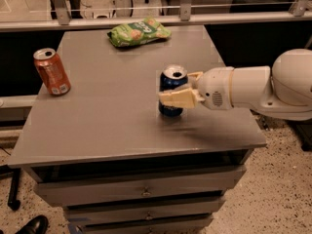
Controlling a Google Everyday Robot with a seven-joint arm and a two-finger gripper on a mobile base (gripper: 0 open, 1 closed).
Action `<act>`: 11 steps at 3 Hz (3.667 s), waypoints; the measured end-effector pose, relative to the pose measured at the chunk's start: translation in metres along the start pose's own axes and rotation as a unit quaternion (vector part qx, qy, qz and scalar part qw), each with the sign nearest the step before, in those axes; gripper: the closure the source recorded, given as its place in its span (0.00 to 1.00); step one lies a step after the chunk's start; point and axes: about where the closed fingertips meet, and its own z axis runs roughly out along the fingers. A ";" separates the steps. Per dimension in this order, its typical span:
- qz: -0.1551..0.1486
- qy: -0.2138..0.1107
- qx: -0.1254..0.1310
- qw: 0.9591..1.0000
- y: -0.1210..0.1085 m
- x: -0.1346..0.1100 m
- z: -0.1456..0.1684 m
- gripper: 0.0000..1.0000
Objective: Move pepsi can near green rice chip bag
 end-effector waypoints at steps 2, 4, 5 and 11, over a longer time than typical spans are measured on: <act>-0.043 -0.025 0.033 0.998 -0.036 -0.035 -0.022 1.00; -0.040 -0.032 0.041 0.998 -0.041 -0.037 -0.017 1.00; -0.035 -0.046 0.061 0.996 -0.078 -0.039 0.002 1.00; -0.102 -0.056 0.091 0.989 -0.277 -0.110 0.111 1.00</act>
Offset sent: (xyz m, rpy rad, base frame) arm 0.0191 -0.0157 0.0179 -0.0082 -0.0648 -0.0186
